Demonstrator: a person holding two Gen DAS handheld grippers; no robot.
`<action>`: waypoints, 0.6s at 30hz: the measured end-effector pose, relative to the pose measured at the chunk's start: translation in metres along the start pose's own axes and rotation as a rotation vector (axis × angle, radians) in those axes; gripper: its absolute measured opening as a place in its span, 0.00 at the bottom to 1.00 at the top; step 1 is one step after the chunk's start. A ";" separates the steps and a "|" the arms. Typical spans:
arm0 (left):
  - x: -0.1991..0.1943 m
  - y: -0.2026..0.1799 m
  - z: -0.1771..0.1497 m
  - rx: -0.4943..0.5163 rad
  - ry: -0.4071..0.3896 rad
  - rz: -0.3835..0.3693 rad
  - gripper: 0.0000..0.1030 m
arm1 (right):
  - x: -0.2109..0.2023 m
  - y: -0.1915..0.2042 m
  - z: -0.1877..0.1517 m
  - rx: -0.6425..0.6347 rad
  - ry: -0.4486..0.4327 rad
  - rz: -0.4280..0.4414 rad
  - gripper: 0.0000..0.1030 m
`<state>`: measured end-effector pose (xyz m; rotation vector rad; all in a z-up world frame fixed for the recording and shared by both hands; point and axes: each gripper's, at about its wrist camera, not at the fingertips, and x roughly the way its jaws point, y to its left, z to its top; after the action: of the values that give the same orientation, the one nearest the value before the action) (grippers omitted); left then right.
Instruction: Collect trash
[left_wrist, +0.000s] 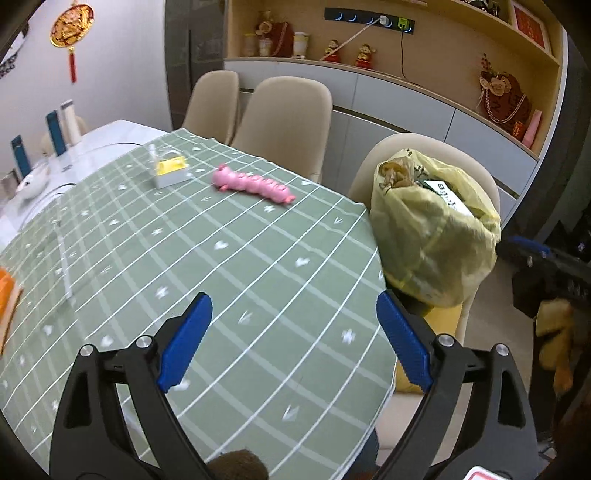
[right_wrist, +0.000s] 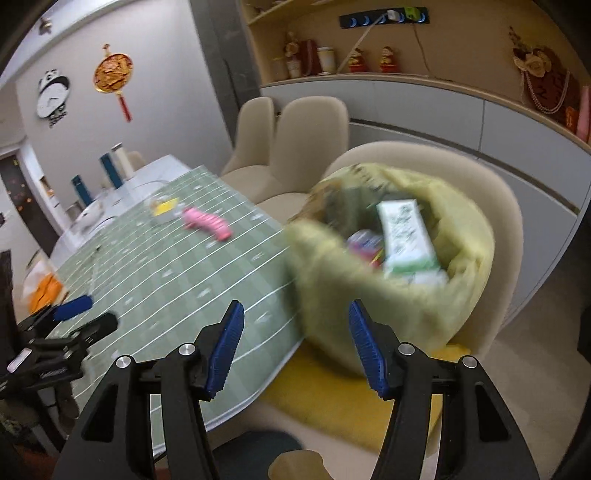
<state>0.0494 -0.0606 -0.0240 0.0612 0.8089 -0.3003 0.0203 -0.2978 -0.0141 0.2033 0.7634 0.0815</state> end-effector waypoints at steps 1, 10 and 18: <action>-0.007 0.001 -0.004 0.004 -0.005 0.015 0.84 | -0.005 0.010 -0.010 0.005 -0.001 0.007 0.54; -0.052 0.009 -0.023 0.029 -0.071 0.168 0.84 | -0.035 0.066 -0.047 -0.084 -0.078 -0.036 0.54; -0.063 0.017 -0.017 0.050 -0.104 0.195 0.83 | -0.039 0.075 -0.047 -0.057 -0.106 -0.026 0.54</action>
<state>0.0009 -0.0265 0.0086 0.1694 0.6867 -0.1378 -0.0408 -0.2230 -0.0048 0.1417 0.6572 0.0671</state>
